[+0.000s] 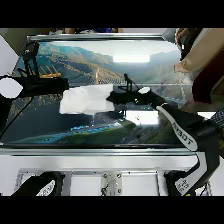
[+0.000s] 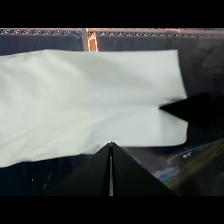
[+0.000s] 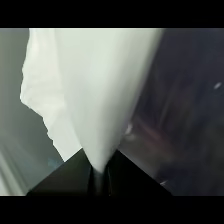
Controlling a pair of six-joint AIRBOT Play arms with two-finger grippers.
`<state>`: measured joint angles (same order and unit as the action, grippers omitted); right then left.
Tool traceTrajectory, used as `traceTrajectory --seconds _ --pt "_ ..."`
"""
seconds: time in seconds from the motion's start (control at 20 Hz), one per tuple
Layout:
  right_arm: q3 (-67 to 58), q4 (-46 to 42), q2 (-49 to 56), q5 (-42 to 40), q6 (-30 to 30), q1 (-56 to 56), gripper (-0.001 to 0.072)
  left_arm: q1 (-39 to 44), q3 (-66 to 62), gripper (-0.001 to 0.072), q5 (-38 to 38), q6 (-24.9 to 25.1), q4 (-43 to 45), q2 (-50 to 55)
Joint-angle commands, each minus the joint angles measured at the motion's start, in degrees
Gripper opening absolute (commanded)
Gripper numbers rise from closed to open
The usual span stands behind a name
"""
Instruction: Fold the clothes and pants, and hang the long-sleeved shirts on hangers.
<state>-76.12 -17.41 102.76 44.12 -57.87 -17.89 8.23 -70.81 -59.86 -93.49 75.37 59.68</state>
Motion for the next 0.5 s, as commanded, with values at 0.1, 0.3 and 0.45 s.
traceTrajectory --seconds 0.1,0.3,0.45 --pt "-0.3 -31.0 -14.9 -0.2 -13.4 18.5 0.0012 0.1 0.0 0.0004 -0.5 0.0 0.0 0.0" --pt "-0.2 -46.8 -22.6 3.1 -23.7 33.9 0.0012 0.2 0.0 0.0004 0.1 0.0 -0.4 0.0" --pt "3.8 -57.0 -27.5 4.1 -34.6 42.2 0.0012 0.2 0.0 0.0004 0.0 0.0 -0.4 0.0"
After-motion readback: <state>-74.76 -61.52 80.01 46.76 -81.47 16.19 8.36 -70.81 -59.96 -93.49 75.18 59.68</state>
